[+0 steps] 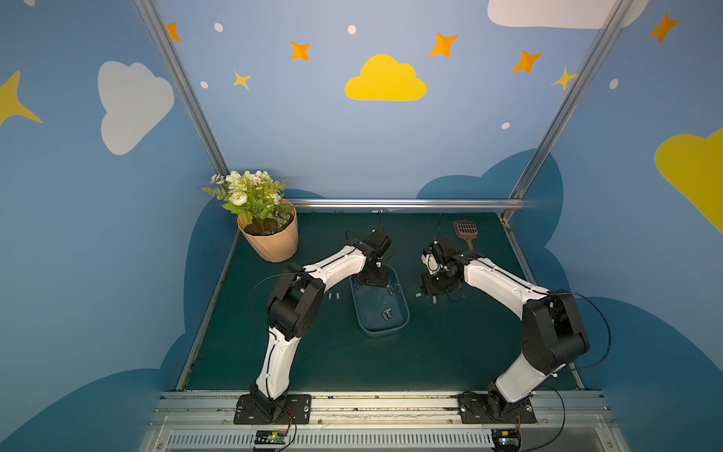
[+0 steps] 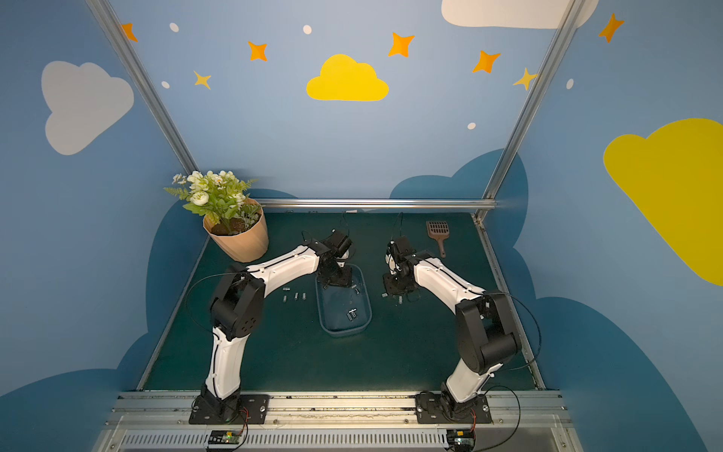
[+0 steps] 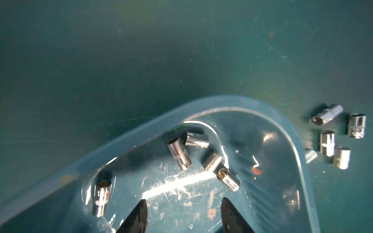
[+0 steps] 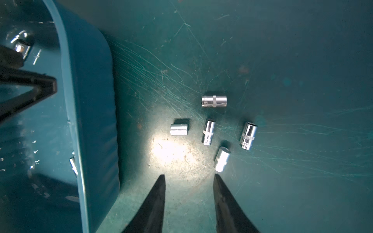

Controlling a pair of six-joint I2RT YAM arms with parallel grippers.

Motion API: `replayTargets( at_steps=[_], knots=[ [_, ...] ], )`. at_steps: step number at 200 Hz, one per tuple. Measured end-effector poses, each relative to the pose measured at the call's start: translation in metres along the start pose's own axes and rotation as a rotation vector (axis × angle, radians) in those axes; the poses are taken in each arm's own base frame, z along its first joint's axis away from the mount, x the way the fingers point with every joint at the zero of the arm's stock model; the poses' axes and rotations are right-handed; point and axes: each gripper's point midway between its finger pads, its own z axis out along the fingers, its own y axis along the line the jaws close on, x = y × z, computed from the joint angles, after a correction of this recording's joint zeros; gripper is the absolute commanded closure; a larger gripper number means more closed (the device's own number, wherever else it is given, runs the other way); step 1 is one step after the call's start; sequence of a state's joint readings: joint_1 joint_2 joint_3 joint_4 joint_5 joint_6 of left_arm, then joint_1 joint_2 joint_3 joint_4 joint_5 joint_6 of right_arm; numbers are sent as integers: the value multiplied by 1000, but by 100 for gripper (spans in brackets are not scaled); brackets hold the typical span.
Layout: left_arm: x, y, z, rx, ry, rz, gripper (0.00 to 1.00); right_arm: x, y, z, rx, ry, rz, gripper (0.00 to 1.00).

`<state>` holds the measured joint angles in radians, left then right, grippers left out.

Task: Take out the socket from the storage box
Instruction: Pick up the socket head from the storage box.

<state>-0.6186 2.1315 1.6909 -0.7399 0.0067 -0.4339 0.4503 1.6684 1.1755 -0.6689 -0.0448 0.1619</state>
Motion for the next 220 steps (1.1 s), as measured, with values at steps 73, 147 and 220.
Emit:
replayTargets(
  at_steps=[73, 147, 220],
  knots=[
    [-1, 5, 26, -73, 46, 10, 50, 2, -1, 2, -1, 2, 16, 60],
    [-15, -4, 23, -88, 4, 23, 57, 8, -2, 7, -2, 15, 22, 61],
    [-14, -2, 35, -107, 13, 27, 65, 10, -5, 8, 1, 19, 29, 62]
  ],
)
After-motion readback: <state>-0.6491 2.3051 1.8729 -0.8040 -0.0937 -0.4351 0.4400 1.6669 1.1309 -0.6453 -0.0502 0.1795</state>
